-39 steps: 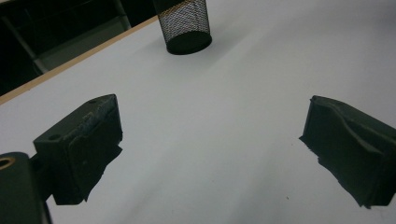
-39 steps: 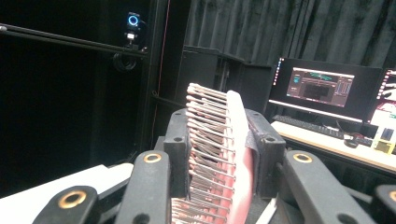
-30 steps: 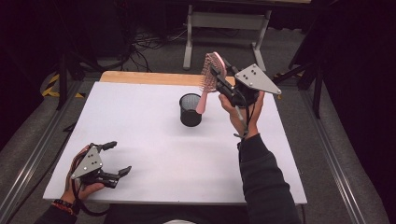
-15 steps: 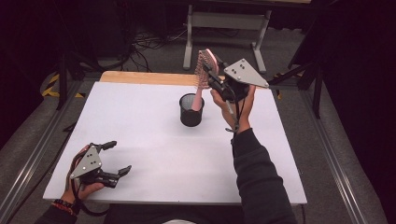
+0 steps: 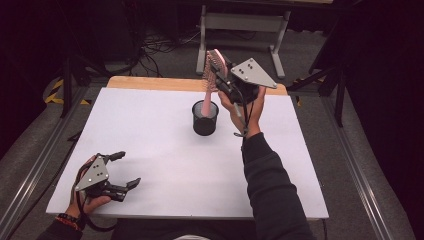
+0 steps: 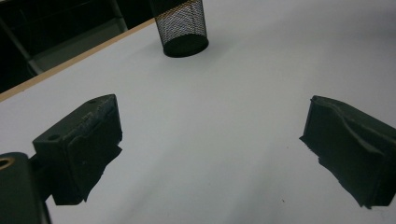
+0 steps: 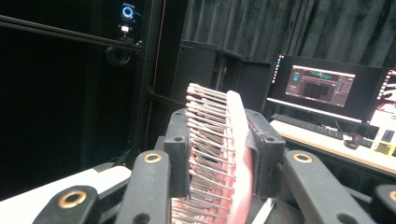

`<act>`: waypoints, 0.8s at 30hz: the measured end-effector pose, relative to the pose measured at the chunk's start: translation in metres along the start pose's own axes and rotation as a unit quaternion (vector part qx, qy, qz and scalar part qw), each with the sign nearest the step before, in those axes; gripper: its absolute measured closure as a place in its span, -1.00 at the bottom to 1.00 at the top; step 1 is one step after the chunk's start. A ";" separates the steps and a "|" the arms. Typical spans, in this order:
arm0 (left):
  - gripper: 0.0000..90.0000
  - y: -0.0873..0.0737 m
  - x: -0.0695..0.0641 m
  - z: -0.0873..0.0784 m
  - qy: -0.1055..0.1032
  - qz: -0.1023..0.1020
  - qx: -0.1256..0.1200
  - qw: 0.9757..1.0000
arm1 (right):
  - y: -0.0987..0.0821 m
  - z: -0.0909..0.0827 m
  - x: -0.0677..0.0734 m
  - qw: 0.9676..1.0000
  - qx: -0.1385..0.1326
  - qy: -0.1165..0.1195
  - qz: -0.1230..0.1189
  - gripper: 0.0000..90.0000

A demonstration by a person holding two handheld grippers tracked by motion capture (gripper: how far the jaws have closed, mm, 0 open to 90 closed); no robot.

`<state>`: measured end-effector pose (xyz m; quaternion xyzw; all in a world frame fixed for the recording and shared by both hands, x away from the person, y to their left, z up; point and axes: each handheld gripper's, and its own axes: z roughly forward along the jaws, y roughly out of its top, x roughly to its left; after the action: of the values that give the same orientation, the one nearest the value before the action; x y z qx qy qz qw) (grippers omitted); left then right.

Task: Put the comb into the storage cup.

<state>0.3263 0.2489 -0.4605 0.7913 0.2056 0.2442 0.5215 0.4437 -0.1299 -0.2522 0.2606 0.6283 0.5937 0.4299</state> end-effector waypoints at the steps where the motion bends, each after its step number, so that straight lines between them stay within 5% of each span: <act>1: -0.88 0.000 0.000 0.000 0.000 0.000 0.000 1.000 | 0.000 0.001 0.001 1.000 -0.001 -0.001 -0.001 0.46; 24: -0.88 -0.002 0.002 0.000 -0.002 -0.003 -0.002 1.000 | -0.015 0.018 0.002 1.000 0.013 -0.015 0.015 0.46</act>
<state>0.3276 0.2504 -0.4620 0.7902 0.2065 0.2414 0.5241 0.4610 -0.1207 -0.2655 0.2845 0.6251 0.5884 0.4267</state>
